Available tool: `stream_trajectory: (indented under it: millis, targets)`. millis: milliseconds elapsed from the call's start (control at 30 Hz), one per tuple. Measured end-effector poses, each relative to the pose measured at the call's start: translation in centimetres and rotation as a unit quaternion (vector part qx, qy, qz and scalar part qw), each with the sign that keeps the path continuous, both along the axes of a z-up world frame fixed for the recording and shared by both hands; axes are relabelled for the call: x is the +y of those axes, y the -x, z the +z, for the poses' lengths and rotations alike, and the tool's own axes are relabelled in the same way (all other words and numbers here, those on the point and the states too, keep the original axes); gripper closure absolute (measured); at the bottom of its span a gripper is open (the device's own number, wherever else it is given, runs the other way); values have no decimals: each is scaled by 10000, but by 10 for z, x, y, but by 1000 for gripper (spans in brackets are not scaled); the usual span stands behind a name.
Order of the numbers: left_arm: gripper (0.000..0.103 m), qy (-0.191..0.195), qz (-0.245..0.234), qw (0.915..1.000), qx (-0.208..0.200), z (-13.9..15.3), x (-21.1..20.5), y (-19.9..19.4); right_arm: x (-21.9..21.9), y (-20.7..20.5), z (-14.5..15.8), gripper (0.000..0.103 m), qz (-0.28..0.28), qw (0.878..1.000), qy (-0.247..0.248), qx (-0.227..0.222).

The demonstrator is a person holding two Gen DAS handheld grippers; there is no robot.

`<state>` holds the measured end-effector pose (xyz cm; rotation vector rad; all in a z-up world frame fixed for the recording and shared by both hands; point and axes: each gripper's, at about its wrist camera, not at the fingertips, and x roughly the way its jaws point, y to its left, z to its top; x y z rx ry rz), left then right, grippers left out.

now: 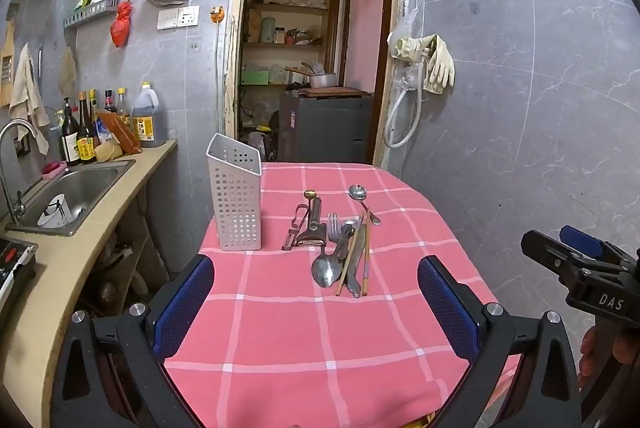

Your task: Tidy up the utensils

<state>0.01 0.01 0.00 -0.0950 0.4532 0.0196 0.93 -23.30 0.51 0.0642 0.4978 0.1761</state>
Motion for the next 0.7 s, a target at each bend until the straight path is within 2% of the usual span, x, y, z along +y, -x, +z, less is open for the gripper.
stream_trajectory:
  millis: [700]
  targets:
    - [1, 36, -29, 10000, 27, 0, 0, 1, 0, -1, -1, 1, 0, 10000, -26, 12]
